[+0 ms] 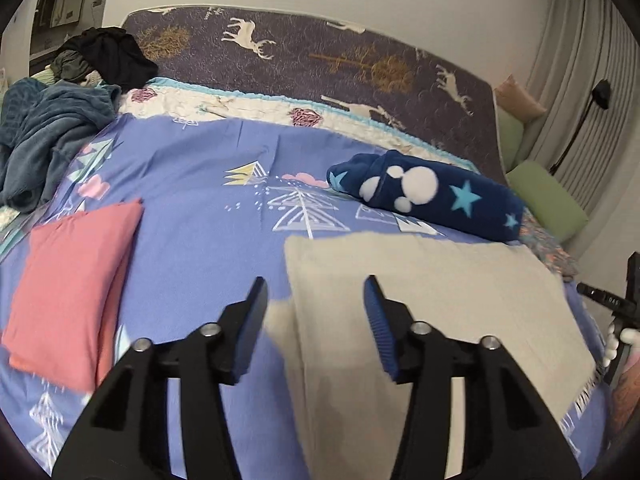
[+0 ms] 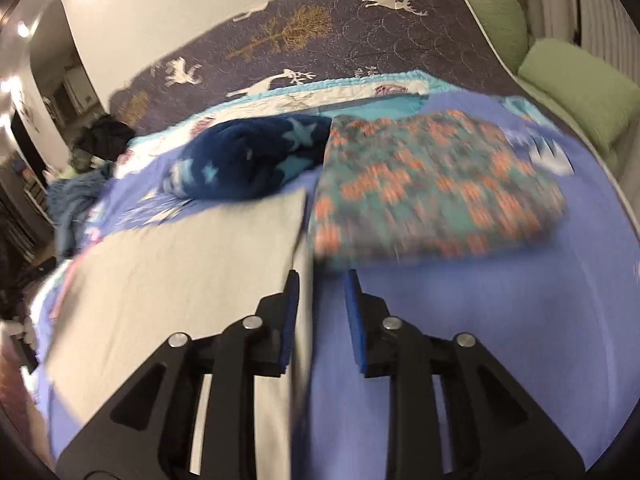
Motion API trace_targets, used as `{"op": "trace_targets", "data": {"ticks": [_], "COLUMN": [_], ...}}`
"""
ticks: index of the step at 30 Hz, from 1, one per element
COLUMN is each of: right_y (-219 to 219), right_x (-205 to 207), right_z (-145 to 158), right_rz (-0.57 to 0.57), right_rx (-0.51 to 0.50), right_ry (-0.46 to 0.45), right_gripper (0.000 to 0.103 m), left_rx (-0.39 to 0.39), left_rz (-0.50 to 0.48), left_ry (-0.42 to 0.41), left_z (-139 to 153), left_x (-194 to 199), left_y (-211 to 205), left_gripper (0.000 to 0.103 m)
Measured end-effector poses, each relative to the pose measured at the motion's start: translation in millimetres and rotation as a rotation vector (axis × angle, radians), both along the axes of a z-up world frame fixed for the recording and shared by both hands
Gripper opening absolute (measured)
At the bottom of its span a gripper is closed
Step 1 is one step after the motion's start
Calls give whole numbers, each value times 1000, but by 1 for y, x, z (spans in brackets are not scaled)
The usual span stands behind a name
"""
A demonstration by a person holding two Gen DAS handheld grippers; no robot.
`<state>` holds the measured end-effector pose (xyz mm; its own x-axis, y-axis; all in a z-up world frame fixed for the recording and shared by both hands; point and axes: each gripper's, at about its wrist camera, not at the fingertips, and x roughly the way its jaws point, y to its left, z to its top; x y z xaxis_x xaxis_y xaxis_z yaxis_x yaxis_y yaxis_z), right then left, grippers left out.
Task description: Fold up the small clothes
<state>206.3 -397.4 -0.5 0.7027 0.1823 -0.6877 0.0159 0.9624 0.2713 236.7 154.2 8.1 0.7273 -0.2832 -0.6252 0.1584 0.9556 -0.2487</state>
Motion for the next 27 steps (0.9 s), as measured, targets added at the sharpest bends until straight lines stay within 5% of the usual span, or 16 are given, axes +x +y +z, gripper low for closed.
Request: {"op": "trace_targets", "data": {"ticks": [8, 13, 18, 21, 25, 27], "right_y": [-8, 2, 20, 28, 30, 31], "right_x": [-114, -159, -160, -146, -129, -117], "right_z": [-11, -11, -29, -44, -50, -53], "right_rz": [-2, 23, 50, 17, -40, -59], "right_rx": [152, 283, 403, 462, 525, 528], "right_ry": [41, 20, 90, 153, 105, 84], "right_gripper": [33, 44, 53, 59, 67, 67], "left_rx": [-151, -247, -475, -514, -595, -581], "left_rz": [81, 5, -76, -26, 31, 44], "left_ry": [52, 78, 280, 246, 230, 225], "left_z": [-22, -29, -67, -73, -81, -80], "left_x": [-123, -173, -165, -151, -127, -119], "left_y": [41, 28, -3, -7, -7, -11], "left_gripper": [56, 56, 56, 56, 56, 41]}}
